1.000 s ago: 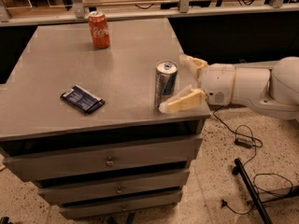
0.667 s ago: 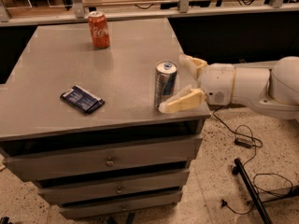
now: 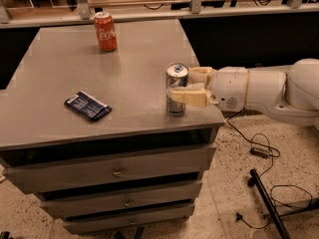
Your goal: Knock redbull can over
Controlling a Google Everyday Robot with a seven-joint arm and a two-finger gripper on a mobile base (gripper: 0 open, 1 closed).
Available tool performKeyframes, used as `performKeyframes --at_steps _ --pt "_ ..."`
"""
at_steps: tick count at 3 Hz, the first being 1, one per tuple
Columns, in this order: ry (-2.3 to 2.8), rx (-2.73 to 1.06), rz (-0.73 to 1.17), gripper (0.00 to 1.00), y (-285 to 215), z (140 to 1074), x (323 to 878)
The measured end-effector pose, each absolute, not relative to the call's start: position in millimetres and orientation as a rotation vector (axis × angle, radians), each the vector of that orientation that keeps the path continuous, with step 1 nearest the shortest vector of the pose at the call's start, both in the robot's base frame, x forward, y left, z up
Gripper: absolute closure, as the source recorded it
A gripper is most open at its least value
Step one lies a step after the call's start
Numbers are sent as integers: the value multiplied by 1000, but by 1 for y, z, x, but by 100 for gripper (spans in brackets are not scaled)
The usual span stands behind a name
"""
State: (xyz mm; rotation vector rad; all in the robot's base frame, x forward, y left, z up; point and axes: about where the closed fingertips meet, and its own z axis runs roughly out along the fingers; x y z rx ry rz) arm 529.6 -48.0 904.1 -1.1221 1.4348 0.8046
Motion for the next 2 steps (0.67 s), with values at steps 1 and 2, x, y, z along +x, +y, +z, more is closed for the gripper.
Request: performKeyframes --at_steps 1,2 --pt "1450 -1138 804 95 -45 904 531" --pt "1538 -1267 759 100 -27 911 565"
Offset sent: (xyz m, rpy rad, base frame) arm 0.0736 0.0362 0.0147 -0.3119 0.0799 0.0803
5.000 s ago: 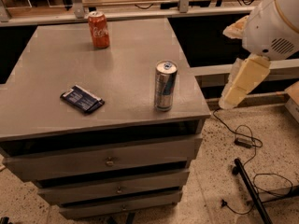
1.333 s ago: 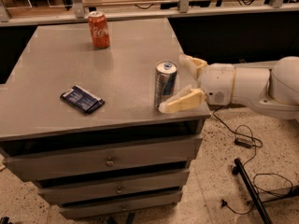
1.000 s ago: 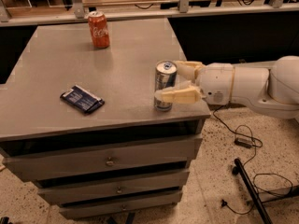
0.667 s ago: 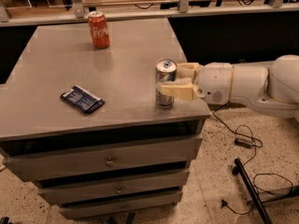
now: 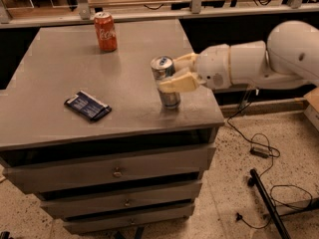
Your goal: Knock redbull can over
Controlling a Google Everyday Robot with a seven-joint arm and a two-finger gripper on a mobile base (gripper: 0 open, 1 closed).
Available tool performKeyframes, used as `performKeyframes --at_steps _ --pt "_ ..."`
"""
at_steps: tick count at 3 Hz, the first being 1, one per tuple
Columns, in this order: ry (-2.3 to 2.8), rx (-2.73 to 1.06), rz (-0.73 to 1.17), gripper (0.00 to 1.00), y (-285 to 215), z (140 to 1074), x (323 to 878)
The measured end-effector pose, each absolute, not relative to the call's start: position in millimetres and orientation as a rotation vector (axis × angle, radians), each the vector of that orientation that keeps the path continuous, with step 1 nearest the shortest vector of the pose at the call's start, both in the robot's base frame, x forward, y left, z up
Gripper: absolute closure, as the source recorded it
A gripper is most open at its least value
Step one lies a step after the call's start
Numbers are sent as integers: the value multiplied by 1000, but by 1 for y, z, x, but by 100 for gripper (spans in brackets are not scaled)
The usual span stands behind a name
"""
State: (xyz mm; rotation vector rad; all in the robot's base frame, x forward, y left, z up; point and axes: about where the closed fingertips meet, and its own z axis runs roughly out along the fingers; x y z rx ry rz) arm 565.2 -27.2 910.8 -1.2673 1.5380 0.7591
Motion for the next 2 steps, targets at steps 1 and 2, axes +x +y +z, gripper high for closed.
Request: performKeyframes --at_steps 1,2 --pt "1646 -1385 687 100 -29 912 605" --pt "1684 -1552 622 100 5 907 637"
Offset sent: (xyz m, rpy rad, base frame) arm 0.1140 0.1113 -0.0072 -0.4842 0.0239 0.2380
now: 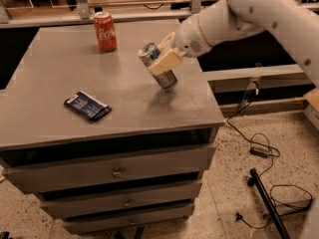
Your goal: Knock redbull can over
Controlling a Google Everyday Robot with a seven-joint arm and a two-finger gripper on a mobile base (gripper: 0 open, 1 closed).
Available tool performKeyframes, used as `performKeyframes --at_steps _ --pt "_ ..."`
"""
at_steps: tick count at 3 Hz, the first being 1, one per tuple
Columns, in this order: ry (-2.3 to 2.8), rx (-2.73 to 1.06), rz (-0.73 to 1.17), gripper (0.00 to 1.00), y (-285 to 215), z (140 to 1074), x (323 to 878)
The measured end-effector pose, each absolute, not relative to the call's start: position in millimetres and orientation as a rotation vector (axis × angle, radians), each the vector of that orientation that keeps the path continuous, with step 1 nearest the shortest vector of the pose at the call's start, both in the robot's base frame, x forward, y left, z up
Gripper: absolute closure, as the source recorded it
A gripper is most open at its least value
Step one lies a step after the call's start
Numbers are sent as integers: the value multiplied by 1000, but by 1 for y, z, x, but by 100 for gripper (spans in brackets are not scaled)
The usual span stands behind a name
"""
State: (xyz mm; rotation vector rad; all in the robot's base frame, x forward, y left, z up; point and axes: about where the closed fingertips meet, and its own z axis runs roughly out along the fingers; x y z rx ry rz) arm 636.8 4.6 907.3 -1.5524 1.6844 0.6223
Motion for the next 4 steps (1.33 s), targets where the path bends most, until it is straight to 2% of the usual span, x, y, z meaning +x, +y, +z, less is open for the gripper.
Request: performKeyframes --at_steps 2,3,4 --pt "1644 -1961 444 100 104 879 658" --pt "1651 -2263 172 77 140 841 651" --pt "1673 -2336 69 46 139 834 655"
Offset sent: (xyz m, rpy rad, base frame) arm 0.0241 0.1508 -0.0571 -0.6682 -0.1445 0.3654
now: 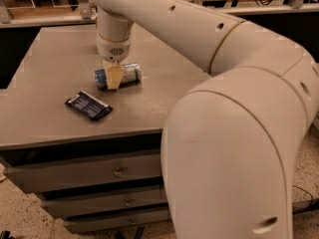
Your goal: Knock redbull can over
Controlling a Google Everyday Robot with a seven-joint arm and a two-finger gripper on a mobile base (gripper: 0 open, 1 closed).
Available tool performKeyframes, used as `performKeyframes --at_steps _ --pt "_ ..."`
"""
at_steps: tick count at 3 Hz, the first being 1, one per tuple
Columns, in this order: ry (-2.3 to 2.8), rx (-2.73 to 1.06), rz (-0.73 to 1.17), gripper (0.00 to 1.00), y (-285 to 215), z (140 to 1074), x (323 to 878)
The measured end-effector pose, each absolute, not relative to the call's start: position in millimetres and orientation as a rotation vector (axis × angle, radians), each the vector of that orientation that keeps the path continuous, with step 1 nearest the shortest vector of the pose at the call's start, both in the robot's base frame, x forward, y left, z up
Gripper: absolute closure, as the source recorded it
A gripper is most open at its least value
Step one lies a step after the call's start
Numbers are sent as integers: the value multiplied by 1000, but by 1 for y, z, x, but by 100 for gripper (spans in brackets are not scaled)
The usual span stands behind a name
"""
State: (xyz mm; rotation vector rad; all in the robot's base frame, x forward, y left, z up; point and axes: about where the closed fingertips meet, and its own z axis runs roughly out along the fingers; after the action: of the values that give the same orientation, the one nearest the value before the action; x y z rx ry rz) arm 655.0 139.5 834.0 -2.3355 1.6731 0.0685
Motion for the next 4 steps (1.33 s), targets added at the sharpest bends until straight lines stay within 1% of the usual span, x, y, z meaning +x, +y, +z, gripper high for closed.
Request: performKeyframes --at_steps 1,2,4 --pt "1673 -2336 69 23 139 836 655" --pt "1741 -2357 19 1 133 834 665" --pt "1777 -2359 18 0 130 840 668"
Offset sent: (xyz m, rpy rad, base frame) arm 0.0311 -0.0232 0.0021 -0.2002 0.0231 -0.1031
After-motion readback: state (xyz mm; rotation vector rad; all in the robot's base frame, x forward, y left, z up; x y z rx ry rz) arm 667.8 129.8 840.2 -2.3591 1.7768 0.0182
